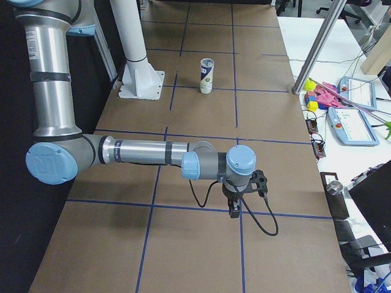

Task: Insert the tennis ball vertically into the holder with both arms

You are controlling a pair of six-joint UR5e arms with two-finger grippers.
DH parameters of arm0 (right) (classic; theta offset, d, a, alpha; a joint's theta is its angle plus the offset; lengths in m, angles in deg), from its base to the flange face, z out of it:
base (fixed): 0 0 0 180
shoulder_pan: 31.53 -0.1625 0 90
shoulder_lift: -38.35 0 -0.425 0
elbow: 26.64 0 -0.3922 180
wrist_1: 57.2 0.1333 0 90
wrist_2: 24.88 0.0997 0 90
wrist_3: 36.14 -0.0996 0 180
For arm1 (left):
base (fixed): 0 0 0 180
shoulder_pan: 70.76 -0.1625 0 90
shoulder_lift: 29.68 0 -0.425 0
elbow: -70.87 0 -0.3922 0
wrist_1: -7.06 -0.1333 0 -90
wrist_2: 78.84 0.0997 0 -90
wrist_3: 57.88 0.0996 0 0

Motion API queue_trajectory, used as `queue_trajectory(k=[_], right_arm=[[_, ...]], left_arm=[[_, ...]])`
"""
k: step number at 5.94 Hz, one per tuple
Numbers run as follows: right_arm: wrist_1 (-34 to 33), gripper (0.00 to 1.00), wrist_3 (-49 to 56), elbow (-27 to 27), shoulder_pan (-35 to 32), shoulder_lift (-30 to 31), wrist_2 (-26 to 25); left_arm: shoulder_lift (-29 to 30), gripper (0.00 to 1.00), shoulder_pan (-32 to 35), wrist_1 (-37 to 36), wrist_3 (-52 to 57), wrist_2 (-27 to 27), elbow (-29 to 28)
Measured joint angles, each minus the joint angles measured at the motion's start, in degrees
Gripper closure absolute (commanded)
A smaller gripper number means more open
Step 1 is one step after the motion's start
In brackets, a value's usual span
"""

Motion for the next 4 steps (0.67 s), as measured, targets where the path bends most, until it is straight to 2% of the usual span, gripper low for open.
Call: queue_trajectory(k=[2, 4], right_arm=[[-1.77, 0.00, 0.28, -0.58, 1.85, -0.11, -0.10], [-1.77, 0.00, 0.45, -1.43, 1.93, 1.43, 2.01]], left_arm=[[-3.92, 0.00, -0.07, 6.07, 0.01, -4.04, -1.49], [-5.50, 0.00, -0.10, 9.72, 0.03, -7.38, -2.96]])
